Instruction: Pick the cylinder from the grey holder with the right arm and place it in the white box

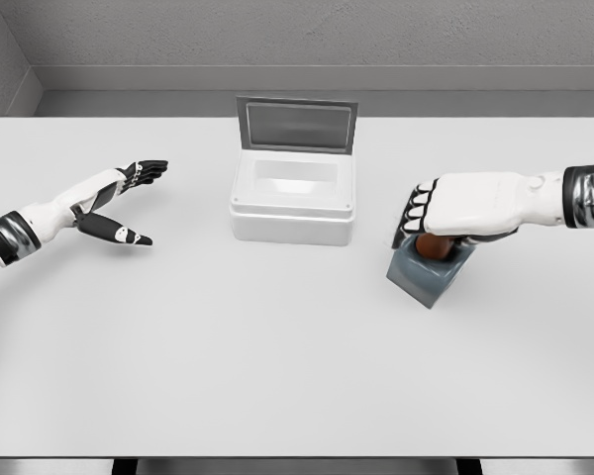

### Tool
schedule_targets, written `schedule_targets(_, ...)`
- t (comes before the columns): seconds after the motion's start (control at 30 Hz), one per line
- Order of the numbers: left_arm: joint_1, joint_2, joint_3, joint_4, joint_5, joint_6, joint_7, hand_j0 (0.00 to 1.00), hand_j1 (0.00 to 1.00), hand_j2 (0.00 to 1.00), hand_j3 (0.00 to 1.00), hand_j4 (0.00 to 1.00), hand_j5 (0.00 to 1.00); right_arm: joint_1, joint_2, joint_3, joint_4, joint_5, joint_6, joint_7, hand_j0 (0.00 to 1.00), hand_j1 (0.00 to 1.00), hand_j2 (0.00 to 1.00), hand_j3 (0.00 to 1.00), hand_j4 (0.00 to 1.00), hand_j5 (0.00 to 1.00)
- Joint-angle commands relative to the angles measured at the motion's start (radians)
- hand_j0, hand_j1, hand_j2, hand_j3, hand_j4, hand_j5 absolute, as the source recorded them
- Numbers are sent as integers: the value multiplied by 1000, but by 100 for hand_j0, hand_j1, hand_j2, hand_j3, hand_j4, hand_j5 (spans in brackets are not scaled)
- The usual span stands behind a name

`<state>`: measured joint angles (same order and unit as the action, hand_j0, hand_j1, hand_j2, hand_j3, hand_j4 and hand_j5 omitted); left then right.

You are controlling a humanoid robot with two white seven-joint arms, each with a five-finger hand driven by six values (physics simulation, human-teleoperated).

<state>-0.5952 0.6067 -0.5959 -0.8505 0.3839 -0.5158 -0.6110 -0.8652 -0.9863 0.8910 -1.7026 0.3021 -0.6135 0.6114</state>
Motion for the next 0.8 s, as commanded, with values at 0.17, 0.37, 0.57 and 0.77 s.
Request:
schedule_targets(0.17, 0, 1, 1, -1, 7, 2, 0, 100, 100, 100, 100, 100, 100, 2, -8, -1, 0, -9, 3, -1, 15, 15, 15, 15, 15, 15)
schedule_targets(0.37, 0, 1, 1, -1, 7, 2, 0, 100, 100, 100, 100, 100, 100, -5, -35, -53, 1, -18, 3, -1, 9, 9, 9, 9, 9, 9)
schedule_targets(0.57, 0, 1, 2, -1, 7, 0, 0, 100, 100, 100, 100, 100, 100, -12, 6, -149, 23, -64, 3, -1, 8, 8, 8, 8, 8, 8)
schedule_targets(0.77, 2, -1, 2, -1, 7, 2, 0, 100, 100, 100, 100, 100, 100, -66, 179, -150, 132, -60, 3, -1, 8, 8, 8, 8, 8, 8)
